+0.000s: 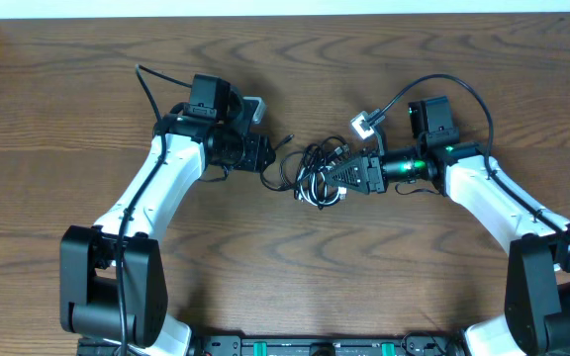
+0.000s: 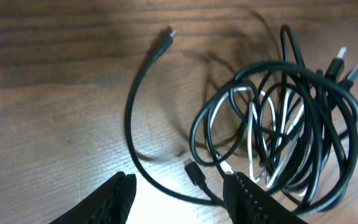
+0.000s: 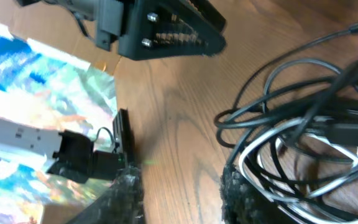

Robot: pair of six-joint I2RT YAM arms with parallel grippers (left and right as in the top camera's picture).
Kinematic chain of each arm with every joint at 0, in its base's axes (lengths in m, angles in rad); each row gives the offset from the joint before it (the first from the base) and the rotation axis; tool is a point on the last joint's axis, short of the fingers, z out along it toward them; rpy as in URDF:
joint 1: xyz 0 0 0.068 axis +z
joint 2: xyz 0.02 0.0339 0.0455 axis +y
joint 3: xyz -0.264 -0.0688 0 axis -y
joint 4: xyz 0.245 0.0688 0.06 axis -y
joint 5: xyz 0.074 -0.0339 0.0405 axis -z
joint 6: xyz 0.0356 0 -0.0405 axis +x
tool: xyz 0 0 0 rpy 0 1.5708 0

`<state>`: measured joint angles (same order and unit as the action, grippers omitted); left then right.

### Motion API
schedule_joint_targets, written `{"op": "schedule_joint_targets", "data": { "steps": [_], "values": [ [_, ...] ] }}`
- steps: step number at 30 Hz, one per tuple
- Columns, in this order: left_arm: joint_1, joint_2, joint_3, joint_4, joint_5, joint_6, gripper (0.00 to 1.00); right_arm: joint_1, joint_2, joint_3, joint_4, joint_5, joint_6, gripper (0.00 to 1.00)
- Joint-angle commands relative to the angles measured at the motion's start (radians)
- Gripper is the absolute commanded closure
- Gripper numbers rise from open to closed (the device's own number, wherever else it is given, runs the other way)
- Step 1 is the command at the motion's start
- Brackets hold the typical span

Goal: Untangle cables

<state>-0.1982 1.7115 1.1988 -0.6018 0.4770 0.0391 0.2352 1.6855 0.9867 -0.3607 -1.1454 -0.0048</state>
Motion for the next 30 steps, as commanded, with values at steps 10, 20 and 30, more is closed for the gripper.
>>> {"op": "schedule_joint_targets", "data": {
  "steps": [10,20,30],
  "values": [
    [0.000,0.012,-0.013,0.020,-0.014,-0.045,0.50,0.162,-0.009,0.004,-0.014,0.416,0.346,0.32],
    [0.000,0.012,-0.013,0.016,-0.014,-0.044,0.50,0.280,0.004,-0.002,0.080,0.743,0.661,0.22],
    [0.000,0.012,-0.013,0.017,-0.014,-0.044,0.49,0.311,0.004,-0.002,0.011,0.641,0.430,0.27]
  ]
}}
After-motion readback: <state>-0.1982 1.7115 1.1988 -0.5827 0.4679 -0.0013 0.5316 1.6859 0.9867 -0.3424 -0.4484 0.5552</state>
